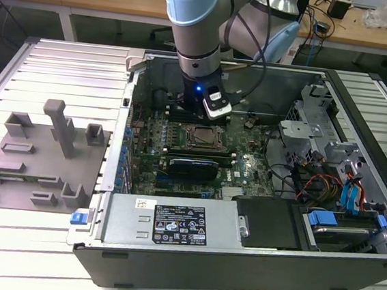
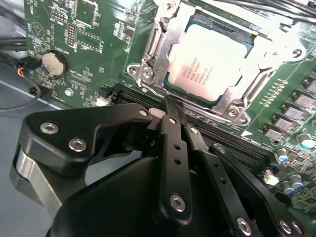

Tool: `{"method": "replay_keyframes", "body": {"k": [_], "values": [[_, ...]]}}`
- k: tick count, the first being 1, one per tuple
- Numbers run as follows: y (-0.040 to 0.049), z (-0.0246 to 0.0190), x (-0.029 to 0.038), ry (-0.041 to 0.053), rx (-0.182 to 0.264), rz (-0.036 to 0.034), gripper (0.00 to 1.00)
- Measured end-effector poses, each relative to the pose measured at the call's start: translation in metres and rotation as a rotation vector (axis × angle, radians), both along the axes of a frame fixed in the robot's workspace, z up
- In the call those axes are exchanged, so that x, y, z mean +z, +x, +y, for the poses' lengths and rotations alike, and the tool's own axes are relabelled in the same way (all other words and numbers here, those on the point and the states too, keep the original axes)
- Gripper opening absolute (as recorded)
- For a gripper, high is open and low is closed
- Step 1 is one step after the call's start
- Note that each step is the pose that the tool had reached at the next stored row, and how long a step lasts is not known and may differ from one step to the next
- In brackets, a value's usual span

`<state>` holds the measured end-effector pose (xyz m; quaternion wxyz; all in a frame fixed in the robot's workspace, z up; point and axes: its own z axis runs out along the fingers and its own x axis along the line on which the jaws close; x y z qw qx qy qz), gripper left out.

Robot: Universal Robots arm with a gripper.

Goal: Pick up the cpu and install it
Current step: 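Install the first cpu locking lever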

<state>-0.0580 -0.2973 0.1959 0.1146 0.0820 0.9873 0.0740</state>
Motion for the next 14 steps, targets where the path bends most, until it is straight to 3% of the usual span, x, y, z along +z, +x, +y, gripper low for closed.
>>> {"method": "replay_keyframes", "body": {"k": [5,14], "values": [[0.0085,-0.0001,0.0,0.0,0.0,0.0,0.11],[0.0096,0.0,0.0001,0.0004,0.0,-0.0001,0.11]]}}
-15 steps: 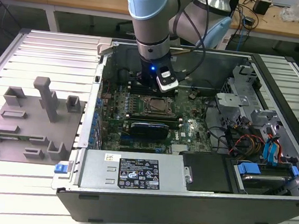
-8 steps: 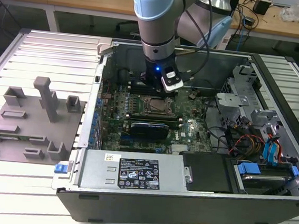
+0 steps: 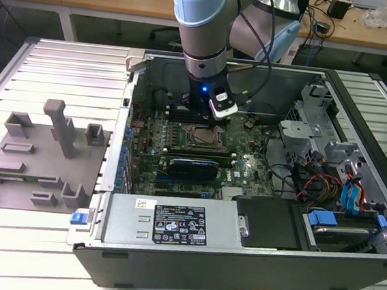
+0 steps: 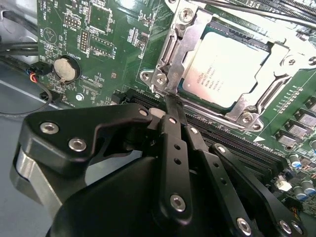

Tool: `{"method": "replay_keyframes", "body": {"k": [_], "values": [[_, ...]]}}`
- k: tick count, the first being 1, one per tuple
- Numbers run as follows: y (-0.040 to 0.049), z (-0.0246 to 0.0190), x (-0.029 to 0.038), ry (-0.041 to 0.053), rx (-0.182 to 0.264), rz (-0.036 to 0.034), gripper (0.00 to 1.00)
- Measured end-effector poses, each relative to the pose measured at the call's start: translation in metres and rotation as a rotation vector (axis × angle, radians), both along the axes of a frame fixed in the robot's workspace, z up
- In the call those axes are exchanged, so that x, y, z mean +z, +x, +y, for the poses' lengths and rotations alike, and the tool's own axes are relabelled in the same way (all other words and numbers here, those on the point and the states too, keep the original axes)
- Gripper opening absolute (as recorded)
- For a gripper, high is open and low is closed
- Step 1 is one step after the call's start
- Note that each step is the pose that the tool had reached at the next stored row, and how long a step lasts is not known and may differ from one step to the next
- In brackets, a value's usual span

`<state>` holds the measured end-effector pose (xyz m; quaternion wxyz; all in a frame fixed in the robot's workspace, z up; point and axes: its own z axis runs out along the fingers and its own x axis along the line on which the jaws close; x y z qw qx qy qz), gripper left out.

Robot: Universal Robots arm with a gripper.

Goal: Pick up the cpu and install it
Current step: 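Install the first cpu locking lever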

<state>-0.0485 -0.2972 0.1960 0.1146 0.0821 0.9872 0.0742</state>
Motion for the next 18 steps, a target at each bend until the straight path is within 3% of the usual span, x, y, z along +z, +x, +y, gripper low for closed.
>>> {"method": "replay_keyframes", "body": {"k": [6,14,18], "values": [[-0.0001,-0.0001,0.0013,0.004,0.0,0.0002,0.11],[0.0,0.0,0.0202,0.004,0.0,0.0001,0.11],[0.0,0.0,0.0211,0.004,-0.001,0.0,0.11]]}}
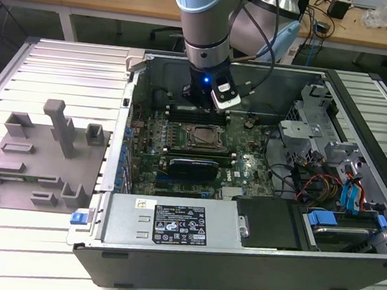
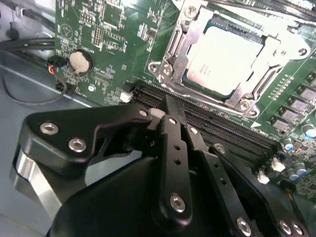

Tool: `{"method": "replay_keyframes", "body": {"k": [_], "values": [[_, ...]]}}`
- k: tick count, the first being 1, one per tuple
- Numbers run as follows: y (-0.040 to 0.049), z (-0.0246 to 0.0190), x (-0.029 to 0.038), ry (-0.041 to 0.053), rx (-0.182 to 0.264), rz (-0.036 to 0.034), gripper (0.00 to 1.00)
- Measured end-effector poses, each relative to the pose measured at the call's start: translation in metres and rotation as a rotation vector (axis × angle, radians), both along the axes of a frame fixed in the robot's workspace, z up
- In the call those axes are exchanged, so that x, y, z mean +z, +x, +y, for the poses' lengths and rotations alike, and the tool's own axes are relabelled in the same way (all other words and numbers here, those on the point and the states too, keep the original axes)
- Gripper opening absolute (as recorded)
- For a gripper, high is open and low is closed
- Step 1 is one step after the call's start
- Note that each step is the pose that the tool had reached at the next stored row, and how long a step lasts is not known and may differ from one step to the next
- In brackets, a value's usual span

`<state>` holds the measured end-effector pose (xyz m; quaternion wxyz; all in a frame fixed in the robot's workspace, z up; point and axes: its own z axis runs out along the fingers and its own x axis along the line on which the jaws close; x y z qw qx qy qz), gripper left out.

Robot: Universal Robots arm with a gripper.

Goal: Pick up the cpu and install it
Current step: 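Install the first cpu locking lever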

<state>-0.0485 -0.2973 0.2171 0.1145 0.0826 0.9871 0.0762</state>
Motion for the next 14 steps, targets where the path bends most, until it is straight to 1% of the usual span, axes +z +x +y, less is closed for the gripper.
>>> {"method": "replay_keyframes", "body": {"k": [6,7,8,10,11,12,14], "values": [[-0.0001,0.0,0.0001,-0.0002,0.0,0.0016,0.11],[0.0,0.0,0.0001,-0.0003,0.0,0.0033,0.11],[0.0005,0.0,0.0,-0.0022,0.0,0.0106,0.11],[0.0023,-0.0001,-0.0004,-0.0048,0.0,0.0369,0.11],[0.0039,-0.0002,-0.0005,-0.0055,0.0,0.0598,0.11],[0.0051,-0.0004,-0.0005,-0.0059,0.0,0.0789,0.11],[0.0072,-0.0006,-0.0006,-0.0065,0.0,0.1146,0.11]]}}
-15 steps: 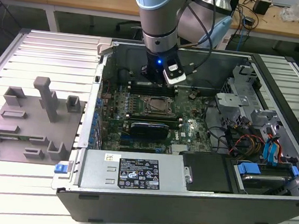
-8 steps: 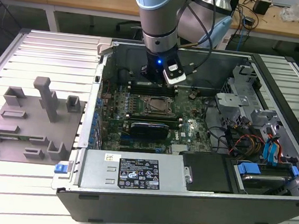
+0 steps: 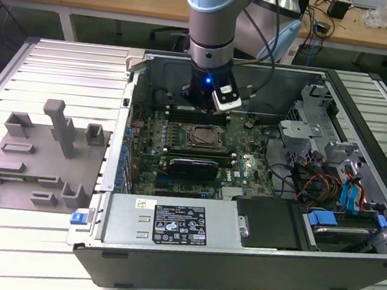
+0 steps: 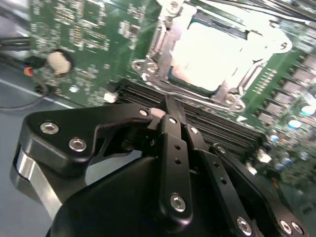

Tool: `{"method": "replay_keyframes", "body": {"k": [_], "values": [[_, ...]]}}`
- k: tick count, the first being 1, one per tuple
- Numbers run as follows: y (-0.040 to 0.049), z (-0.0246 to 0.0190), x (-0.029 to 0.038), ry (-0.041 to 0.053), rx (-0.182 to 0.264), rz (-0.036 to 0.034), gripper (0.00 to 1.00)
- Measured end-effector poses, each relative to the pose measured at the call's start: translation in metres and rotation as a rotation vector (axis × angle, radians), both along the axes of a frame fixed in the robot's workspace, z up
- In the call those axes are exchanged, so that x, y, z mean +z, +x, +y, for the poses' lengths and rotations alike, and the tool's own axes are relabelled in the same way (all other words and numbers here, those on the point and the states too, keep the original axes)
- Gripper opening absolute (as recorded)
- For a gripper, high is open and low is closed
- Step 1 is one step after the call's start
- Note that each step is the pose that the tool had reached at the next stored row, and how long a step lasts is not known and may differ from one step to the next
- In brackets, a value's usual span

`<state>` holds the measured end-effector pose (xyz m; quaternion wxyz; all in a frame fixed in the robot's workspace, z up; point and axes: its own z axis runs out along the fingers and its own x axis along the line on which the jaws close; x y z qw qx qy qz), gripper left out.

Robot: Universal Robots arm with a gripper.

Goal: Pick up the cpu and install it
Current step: 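Install the first cpu locking lever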

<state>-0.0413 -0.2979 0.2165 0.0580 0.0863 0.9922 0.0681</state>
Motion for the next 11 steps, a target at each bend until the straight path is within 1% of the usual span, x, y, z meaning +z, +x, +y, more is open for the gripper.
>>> {"method": "replay_keyframes", "body": {"k": [1,5,6,7,8,9,10,11], "values": [[0.0002,0.0,0.0,0.0,0.0,0.0074,0.11],[0.0001,0.0,-0.0001,0.0009,0.0,0.0078,0.11],[0.0001,0.0,0.0,-0.0044,0.0,0.0079,0.11],[0.0002,0.0,-0.0001,-0.0288,0.0,0.0092,0.11],[0.0002,0.0,-0.0001,-0.0462,0.0,0.0109,0.11],[0.0001,0.0,-0.0001,-0.0701,0.0,0.0135,0.11],[0.0002,-0.0001,0.0,-0.0965,0.0,0.0162,0.11],[0.0001,-0.0001,0.0,-0.1155,-0.001,0.0186,0.11]]}}
